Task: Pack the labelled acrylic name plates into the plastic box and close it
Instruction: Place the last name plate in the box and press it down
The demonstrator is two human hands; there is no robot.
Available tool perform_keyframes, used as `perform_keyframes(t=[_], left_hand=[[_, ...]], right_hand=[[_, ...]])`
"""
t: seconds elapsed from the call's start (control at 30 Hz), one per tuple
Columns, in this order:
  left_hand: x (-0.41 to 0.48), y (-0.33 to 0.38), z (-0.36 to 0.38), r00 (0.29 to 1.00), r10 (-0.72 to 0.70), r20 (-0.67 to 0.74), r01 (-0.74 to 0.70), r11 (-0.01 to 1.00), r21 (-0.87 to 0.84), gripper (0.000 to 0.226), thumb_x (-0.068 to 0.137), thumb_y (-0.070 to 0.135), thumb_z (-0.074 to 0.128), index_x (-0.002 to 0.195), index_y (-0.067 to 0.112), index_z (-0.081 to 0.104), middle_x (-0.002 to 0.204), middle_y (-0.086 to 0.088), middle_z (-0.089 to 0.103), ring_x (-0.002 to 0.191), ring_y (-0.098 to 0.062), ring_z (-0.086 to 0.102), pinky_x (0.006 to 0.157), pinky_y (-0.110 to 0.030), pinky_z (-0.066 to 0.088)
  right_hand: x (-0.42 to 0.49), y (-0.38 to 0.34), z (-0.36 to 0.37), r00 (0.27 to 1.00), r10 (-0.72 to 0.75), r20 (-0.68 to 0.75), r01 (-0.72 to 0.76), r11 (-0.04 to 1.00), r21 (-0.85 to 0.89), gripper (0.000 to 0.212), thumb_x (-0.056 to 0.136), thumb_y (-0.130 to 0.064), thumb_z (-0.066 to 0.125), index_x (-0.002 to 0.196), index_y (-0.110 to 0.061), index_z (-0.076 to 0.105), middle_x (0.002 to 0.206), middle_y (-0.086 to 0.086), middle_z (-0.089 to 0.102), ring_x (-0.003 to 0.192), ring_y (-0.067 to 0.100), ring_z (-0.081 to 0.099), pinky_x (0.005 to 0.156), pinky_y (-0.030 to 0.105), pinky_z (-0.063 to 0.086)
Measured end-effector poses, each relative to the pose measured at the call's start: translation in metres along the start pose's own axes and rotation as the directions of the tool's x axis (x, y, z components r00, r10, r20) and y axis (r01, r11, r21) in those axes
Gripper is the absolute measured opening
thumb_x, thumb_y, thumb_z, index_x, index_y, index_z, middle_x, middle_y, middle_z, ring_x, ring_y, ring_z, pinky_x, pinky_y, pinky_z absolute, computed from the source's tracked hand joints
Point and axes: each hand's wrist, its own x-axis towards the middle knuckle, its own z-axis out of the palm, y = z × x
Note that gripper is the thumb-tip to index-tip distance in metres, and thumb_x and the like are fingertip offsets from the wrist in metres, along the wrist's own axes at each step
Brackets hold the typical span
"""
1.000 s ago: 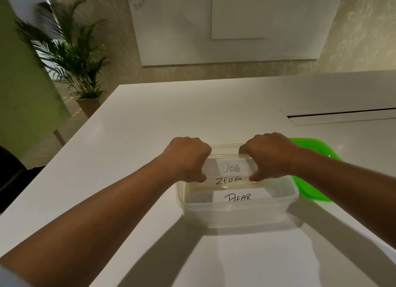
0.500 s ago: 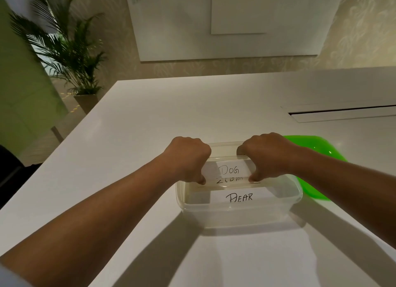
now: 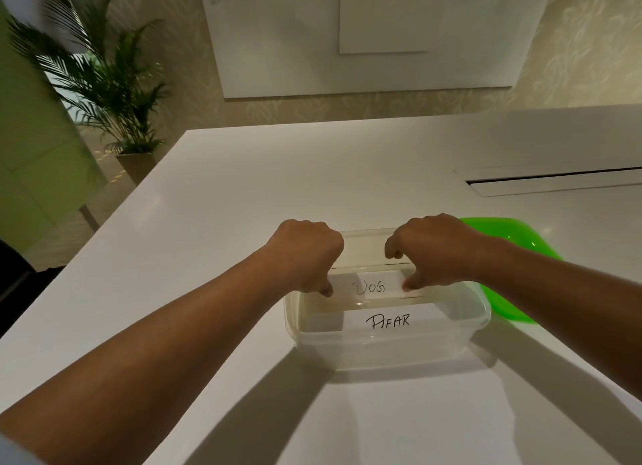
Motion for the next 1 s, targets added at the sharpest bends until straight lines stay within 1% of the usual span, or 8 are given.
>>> perform_keyframes(t=[0.2,0.33,0.47,0.63,0.73,0.83,0.93,1.0], left_hand=[[-0.004,0.002,-0.004,1.000,0.008,-0.014,-0.008,1.000,-0.006,0.031,0.078,0.038,0.075,0.102,0.022,0.063,0.089,0.003,0.054,0.078,-0.022,0.052,0.066,-0.028,0.039],[-0.008,0.001,-0.001,0.999,0.006,-0.049,-0.009,0.998,-0.065,0.043,0.079,0.048,0.071,0.114,0.026,0.062,0.109,0.005,0.065,0.096,-0.022,0.061,0.074,-0.031,0.046],[-0.033,0.002,-0.011,0.981,-0.045,-0.187,0.010,0.983,-0.184,0.047,0.084,0.057,0.059,0.124,0.033,0.056,0.121,0.013,0.064,0.110,-0.016,0.058,0.081,-0.030,0.045],[-0.101,0.017,0.007,0.844,-0.174,-0.507,-0.039,0.923,-0.382,0.047,0.079,0.059,0.061,0.115,0.028,0.066,0.121,0.014,0.067,0.112,-0.011,0.061,0.084,-0.030,0.052],[-0.140,0.024,0.033,0.792,-0.260,-0.552,-0.052,0.873,-0.485,0.050,0.081,0.059,0.062,0.115,0.024,0.068,0.127,0.010,0.064,0.114,-0.009,0.060,0.088,-0.027,0.050],[-0.168,0.028,0.056,0.733,-0.346,-0.586,-0.029,0.844,-0.536,0.043,0.080,0.053,0.066,0.105,0.019,0.070,0.131,0.006,0.061,0.113,-0.011,0.060,0.085,-0.028,0.050],[-0.187,0.026,0.077,0.721,-0.393,-0.570,-0.019,0.812,-0.584,0.035,0.078,0.048,0.067,0.096,0.017,0.070,0.124,0.008,0.064,0.104,-0.010,0.063,0.078,-0.026,0.049],[-0.194,0.019,0.092,0.790,-0.386,-0.476,0.031,0.801,-0.597,0.039,0.079,0.052,0.062,0.102,0.021,0.068,0.127,0.011,0.062,0.105,-0.009,0.063,0.081,-0.023,0.048]], right_hand=[[0.000,0.002,0.003,0.999,0.003,-0.037,-0.002,0.999,0.034,0.051,0.077,-0.052,0.070,0.124,-0.035,0.057,0.118,-0.015,0.062,0.108,0.014,0.058,0.080,0.031,0.044],[-0.005,-0.001,-0.001,0.997,0.019,-0.079,-0.011,0.995,0.097,0.048,0.080,-0.055,0.065,0.123,-0.034,0.058,0.116,-0.018,0.063,0.108,0.011,0.057,0.079,0.030,0.045],[-0.025,-0.008,-0.013,0.975,0.082,-0.209,-0.041,0.980,0.195,0.044,0.082,-0.057,0.062,0.122,-0.038,0.058,0.114,-0.022,0.061,0.110,0.007,0.055,0.081,0.028,0.042],[-0.075,-0.031,-0.012,0.845,0.197,-0.498,0.051,0.895,0.442,0.039,0.078,-0.060,0.059,0.109,-0.037,0.066,0.095,-0.030,0.054,0.085,-0.004,0.054,0.076,0.027,0.049],[-0.109,-0.061,-0.002,0.732,0.214,-0.646,0.196,0.842,0.502,0.028,0.082,-0.048,0.063,0.101,-0.028,0.069,0.100,-0.019,0.066,0.090,-0.001,0.059,0.081,0.028,0.051],[-0.132,-0.096,0.012,0.674,0.199,-0.711,0.307,0.801,0.515,0.018,0.080,-0.037,0.070,0.086,-0.020,0.073,0.101,-0.009,0.070,0.097,0.010,0.066,0.084,0.023,0.049],[-0.140,-0.124,0.037,0.708,0.161,-0.687,0.328,0.787,0.522,0.017,0.081,-0.043,0.069,0.078,-0.027,0.074,0.098,-0.017,0.070,0.093,0.004,0.066,0.074,0.019,0.051],[-0.143,-0.136,0.054,0.763,0.165,-0.624,0.308,0.757,0.577,0.023,0.084,-0.052,0.063,0.079,-0.032,0.074,0.097,-0.022,0.069,0.093,-0.001,0.065,0.072,0.018,0.051]])
